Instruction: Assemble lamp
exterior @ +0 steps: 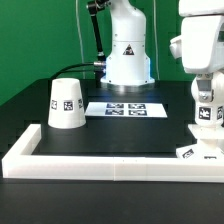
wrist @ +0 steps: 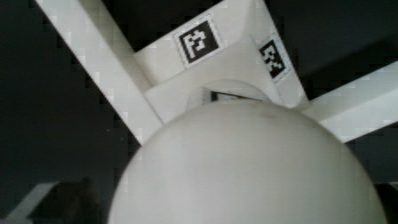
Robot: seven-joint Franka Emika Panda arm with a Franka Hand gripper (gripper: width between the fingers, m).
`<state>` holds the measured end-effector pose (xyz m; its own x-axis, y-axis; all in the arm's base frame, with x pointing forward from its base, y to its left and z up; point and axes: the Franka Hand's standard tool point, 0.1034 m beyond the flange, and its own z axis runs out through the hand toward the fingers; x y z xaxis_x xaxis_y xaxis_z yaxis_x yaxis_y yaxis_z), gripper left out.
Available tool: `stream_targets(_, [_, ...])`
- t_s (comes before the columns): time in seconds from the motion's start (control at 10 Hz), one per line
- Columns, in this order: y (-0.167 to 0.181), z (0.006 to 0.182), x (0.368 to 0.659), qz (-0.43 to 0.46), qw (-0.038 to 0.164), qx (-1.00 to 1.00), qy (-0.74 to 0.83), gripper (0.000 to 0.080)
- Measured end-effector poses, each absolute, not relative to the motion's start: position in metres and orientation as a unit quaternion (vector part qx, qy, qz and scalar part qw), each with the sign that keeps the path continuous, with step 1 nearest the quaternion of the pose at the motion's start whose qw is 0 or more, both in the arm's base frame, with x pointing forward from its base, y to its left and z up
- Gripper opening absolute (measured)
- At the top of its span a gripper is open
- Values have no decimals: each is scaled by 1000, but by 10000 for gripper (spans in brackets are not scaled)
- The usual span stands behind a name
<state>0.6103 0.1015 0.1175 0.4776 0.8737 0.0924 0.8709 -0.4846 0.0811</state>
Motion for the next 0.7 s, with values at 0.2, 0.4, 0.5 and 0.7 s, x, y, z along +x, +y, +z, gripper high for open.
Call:
stream_targets(0.2, [101, 117, 610, 60, 11, 860, 507, 698])
stream_targets(0.4, [100, 117, 610, 60, 11, 860, 506, 574])
stream_targets(0.5, [100, 117, 610, 60, 11, 866, 495, 576])
stream_targets(0.7, [100, 117, 610, 60, 9, 875, 480, 576])
